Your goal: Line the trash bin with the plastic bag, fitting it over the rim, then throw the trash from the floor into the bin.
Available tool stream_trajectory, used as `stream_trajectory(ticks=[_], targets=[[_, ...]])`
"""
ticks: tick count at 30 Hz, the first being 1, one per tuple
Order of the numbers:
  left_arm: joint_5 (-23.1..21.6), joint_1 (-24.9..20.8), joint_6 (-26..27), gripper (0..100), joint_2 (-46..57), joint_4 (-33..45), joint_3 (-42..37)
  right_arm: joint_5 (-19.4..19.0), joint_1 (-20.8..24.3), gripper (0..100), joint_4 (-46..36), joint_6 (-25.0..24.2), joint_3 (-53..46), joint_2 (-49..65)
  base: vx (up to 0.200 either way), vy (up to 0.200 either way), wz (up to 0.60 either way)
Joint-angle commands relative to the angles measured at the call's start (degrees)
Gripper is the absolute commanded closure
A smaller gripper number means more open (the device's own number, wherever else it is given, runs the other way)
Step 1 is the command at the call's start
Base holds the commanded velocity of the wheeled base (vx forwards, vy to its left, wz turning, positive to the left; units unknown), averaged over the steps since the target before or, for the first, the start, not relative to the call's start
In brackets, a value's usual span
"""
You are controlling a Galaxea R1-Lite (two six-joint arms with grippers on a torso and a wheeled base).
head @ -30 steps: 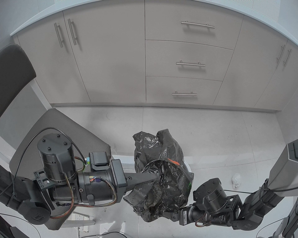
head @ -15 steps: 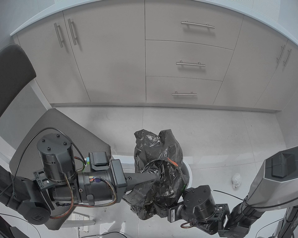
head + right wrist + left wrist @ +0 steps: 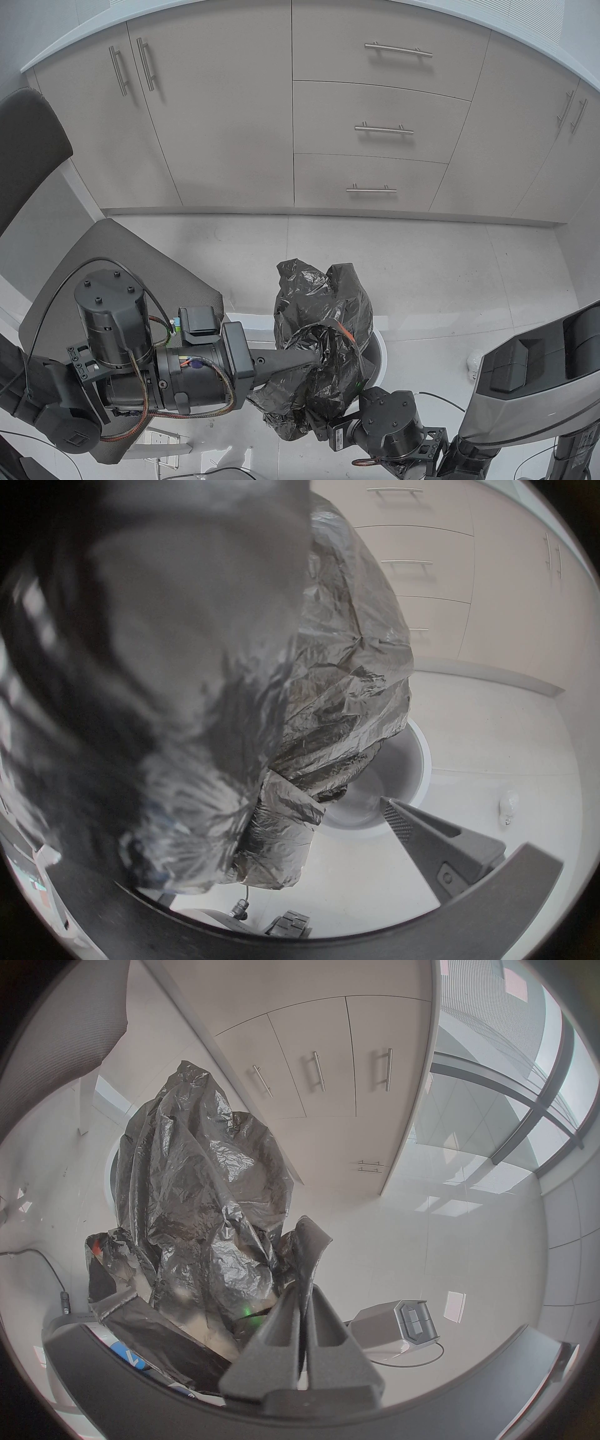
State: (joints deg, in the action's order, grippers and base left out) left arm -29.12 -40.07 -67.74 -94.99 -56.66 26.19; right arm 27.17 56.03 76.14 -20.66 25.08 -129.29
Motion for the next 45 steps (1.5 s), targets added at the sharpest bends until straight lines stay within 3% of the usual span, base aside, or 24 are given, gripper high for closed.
stream_trajectory(ticks=[1,2,12,18,20,22,23,24,26,30,33,35,41,45], targets=[[0.0,0.0,0.0,100,0.0,0.0,0.0,0.0,0.3,0,0.6,0.4,-0.6,-2.1,0.0,0.0,0.0],[0.0,0.0,0.0,100,0.0,0.0,0.0,0.2,0.2,100,4.4,1.0,-1.3,-3.2,0.0,0.0,0.0],[0.0,0.0,0.0,100,0.1,0.0,-0.1,0.2,-0.8,100,11.8,1.3,-3.5,-5.3,0.0,0.0,0.0],[0.0,0.0,0.0,100,0.1,0.0,-0.2,-1.7,-3.6,100,13.9,1.2,-5.2,-3.6,0.0,0.0,0.0],[-0.1,0.0,0.2,100,0.1,0.0,-0.3,-6.8,-5.8,100,13.9,0.9,-7.0,-1.4,0.0,0.0,0.0],[-0.2,0.0,0.2,100,0.0,0.0,-0.2,-16.7,-10.4,100,13.9,0.9,-9.3,2.0,0.0,0.0,0.0],[-0.2,0.0,0.2,100,0.0,0.0,-0.2,-18.2,-11.1,100,13.9,0.9,-9.6,2.6,0.0,0.0,0.0],[-0.8,0.0,0.2,100,0.0,0.0,-0.1,-27.1,-15.1,100,13.9,0.7,-10.9,4.9,0.0,0.0,0.0],[-2.2,0.3,0.2,100,-0.3,0.0,0.2,-40.3,-21.0,100,10.9,0.4,-12.1,7.7,0.0,0.0,0.0],[-2.9,1.4,0.2,100,-1.1,0.0,1.1,-59.0,-29.2,100,5.6,-0.3,-12.8,9.3,0.0,0.0,0.0],[-3.3,1.6,0.2,100,-1.8,0.0,1.6,-70.3,-33.8,100,5.2,-3.2,-12.4,8.2,0.0,0.0,0.0],[-3.6,1.8,0.2,100,-1.9,0.0,1.9,-73.9,-35.1,100,5.2,-5.0,-12.0,6.6,0.0,0.0,0.0],[-3.7,1.7,0.2,100,-1.8,0.1,1.3,-79.4,-36.2,100,5.2,-5.7,-12.4,3.5,0.0,0.0,0.0],[-3.7,1.5,0.2,100,-1.8,0.7,1.1,-79.7,-35.5,100,5.2,-5.7,-13.4,4.3,0.0,0.0,0.0]])
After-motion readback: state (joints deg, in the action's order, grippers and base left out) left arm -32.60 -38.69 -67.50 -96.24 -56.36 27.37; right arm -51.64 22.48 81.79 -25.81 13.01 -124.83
